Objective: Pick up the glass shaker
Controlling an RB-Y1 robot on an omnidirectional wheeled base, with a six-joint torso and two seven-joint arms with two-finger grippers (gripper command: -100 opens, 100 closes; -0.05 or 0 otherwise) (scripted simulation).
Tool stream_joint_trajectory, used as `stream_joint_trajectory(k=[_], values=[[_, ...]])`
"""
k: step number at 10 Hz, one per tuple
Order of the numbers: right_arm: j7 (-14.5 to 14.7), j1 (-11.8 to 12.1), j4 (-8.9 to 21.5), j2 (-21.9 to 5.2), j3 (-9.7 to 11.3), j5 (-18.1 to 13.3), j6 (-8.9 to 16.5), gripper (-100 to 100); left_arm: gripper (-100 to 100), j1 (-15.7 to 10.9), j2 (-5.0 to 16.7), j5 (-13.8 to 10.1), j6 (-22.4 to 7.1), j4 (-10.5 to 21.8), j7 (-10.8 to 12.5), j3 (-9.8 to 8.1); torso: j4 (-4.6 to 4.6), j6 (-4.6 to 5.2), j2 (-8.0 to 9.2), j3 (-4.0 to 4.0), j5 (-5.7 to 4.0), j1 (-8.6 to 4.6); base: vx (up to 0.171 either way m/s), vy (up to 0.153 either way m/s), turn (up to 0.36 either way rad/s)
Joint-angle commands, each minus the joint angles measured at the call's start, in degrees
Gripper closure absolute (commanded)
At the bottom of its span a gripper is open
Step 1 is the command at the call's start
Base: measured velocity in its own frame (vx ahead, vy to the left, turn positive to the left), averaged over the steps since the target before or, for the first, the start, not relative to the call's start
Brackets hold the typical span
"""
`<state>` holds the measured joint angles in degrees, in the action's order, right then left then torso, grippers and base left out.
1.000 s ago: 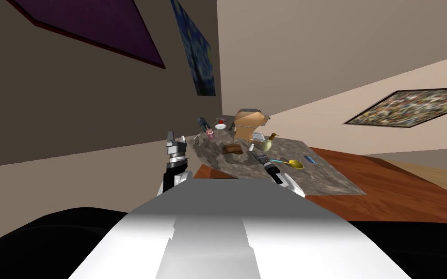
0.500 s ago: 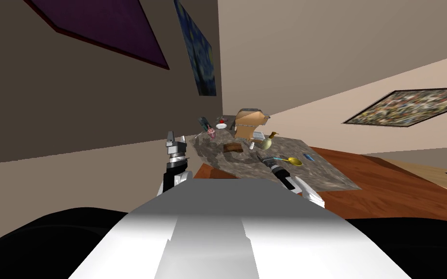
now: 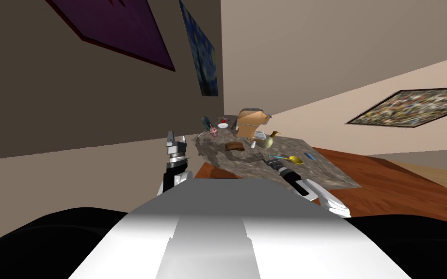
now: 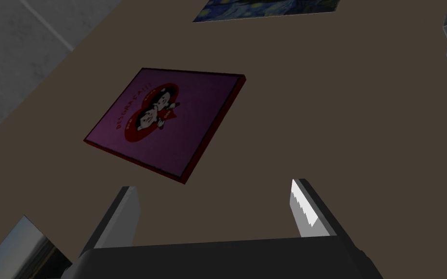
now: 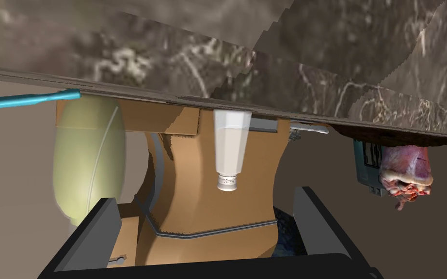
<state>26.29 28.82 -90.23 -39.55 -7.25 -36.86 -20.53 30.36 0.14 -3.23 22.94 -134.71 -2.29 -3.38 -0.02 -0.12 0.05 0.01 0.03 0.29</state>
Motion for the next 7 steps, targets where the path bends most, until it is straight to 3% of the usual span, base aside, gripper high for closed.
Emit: stream_joint_trajectory(k=[1,5,7], values=[[-2.3,1.8,-0.8,-2.9,0.1,0.5,0.6,-100,0,0.0,0.0,0.0,0.0,0.0,0.0,0.0,0.0,0.0,0.0,0.0,0.0,0.0,-0.035,0.054,0.05],[-7.7,5.7,-2.5,-10.1,0.7,1.6,3.0,-100,0,0.0,0.0,0.0,0.0,0.0,0.0,0.0,-0.02,-0.01,-0.08,-0.05,-0.02,-0.07,-0.023,0.036,0.07],[-9.1,6.5,-2.9,-12.3,0.9,2.0,3.8,-100,0,0.0,0.0,0.0,0.0,0.0,0.0,-0.01,-0.03,0.0,-0.14,-0.08,-0.02,-0.1,-0.003,0.024,0.033]])
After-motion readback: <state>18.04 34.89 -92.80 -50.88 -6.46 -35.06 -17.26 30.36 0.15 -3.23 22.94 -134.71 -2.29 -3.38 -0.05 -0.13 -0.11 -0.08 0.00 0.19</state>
